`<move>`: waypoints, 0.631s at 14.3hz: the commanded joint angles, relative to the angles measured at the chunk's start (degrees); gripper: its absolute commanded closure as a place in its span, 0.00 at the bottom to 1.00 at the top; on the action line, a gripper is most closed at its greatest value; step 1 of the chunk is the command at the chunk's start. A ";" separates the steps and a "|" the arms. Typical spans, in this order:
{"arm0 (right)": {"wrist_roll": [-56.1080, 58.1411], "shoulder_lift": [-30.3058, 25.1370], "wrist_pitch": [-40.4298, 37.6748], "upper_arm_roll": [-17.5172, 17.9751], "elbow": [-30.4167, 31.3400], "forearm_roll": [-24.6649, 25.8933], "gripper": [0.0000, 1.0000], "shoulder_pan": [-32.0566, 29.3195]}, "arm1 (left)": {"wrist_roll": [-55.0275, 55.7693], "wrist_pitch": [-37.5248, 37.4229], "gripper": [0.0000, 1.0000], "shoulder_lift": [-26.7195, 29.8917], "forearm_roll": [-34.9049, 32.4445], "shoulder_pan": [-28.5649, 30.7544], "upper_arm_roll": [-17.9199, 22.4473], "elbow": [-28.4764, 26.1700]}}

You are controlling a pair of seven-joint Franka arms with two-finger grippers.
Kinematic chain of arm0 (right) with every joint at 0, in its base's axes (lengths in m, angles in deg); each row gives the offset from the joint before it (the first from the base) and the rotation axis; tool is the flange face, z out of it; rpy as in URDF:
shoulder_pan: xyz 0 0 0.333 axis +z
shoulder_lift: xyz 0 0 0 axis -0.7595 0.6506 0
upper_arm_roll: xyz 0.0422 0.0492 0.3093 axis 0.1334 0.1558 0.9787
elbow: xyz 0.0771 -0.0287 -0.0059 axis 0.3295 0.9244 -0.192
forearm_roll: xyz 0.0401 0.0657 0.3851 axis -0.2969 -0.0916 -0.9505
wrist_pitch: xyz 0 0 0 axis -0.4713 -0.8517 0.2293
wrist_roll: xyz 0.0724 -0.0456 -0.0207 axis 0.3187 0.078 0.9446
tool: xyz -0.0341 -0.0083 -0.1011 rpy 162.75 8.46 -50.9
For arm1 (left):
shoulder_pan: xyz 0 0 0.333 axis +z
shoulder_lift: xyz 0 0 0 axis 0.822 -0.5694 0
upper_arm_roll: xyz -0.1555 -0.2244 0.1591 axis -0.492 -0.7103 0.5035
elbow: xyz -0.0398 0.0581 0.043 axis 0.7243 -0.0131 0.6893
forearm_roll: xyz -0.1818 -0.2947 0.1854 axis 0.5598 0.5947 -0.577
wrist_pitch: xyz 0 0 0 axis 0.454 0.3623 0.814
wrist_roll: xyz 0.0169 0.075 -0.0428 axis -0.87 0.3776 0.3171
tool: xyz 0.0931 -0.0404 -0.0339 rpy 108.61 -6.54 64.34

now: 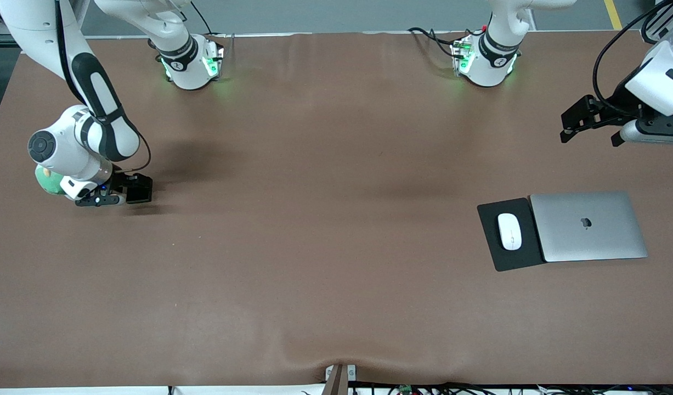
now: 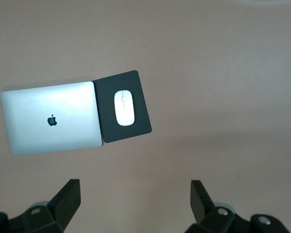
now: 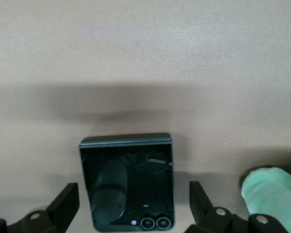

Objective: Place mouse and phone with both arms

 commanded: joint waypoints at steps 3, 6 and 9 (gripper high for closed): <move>1.37 -7.51 -16.40 -0.09 -9.01 -1.35 0.00 -0.58 | 0.25 -0.74 0.00 -1.58 1.06 0.17 0.24 3.05; 0.84 -7.43 -24.67 -0.18 -19.91 1.79 0.00 -1.10 | 0.16 -1.88 0.00 -3.95 1.06 0.26 0.41 5.96; -8.18 -6.82 -34.40 5.15 -32.12 11.03 0.00 -3.99 | 0.07 -2.50 0.00 -4.84 1.14 0.17 1.82 7.02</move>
